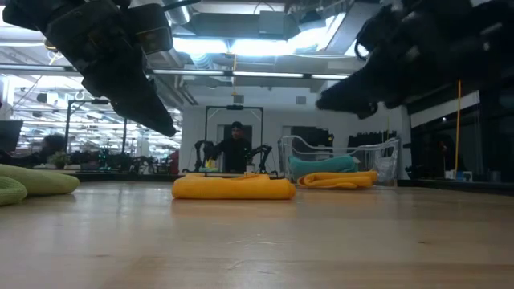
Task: Fold microfiber towels
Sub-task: Fold the orange microfiber towel
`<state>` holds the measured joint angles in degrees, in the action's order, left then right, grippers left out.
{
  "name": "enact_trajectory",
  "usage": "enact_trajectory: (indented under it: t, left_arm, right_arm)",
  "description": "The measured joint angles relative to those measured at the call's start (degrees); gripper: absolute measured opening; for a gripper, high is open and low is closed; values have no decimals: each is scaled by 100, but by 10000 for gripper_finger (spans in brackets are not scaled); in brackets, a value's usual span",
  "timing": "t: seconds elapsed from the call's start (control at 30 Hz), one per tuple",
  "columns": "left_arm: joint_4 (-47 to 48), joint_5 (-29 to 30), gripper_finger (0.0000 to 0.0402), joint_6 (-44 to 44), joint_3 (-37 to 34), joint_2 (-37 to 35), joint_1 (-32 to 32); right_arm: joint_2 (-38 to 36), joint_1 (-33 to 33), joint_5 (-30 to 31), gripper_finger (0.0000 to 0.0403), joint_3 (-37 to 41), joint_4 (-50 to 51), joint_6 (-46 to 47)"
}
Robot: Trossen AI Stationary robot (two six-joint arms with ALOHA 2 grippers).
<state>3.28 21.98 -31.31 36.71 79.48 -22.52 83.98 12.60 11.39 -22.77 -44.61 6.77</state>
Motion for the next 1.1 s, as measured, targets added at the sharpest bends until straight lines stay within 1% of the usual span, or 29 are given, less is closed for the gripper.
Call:
enact_trajectory:
  t: [0.07, 0.13, 0.17, 0.27, 0.3, 0.4, 0.57, 0.7, 0.8, 0.87, 0.93, 1.1]
  left_arm:
    - [-3, 9, 179, 0, 0, 0, 18]
    - [-3, 11, 179, 0, 0, 0, 45]
    - [-3, 13, 179, 0, 0, -1, 57]
    - [-11, 13, 179, 0, 0, -2, 76]
    - [-26, 13, 179, 0, 0, -2, 76]
    - [-27, 13, 179, 0, 0, -2, 76]
    - [-17, 11, 179, 0, 0, -2, 76]
    - [-8, 9, 179, 0, 0, -2, 76]
    - [-11, 9, 179, 0, 0, -2, 76]
    - [-12, 9, 179, 0, 0, -2, 76]
    - [-3, 9, 179, 0, 0, -2, 74]
    - [2, 6, 179, -2, 0, -2, 74]
  right_arm:
    - [376, 0, 179, 147, -141, -39, -245]
    - [736, 0, 345, 147, -373, -39, -245]
    - [907, 1, 522, 147, -498, -52, -140]
    - [1468, -33, 1477, 147, -966, -97, 419]
    - [1649, -60, 1648, 147, -1127, -93, 531]
    - [2169, -141, 1640, 147, -1611, -81, 569]
    - [2915, -230, 1597, 147, -2418, -118, 226]
    - [3529, -385, 1602, 147, -3040, -275, 722]
    - [3906, -485, 1696, 147, -3358, -254, 655]
    - [4074, -529, 1815, 147, -3477, -257, 494]
    - [4214, -569, 1808, 147, -3560, -310, 577]
    - [4548, -514, 1777, 147, -3519, -317, 1424]
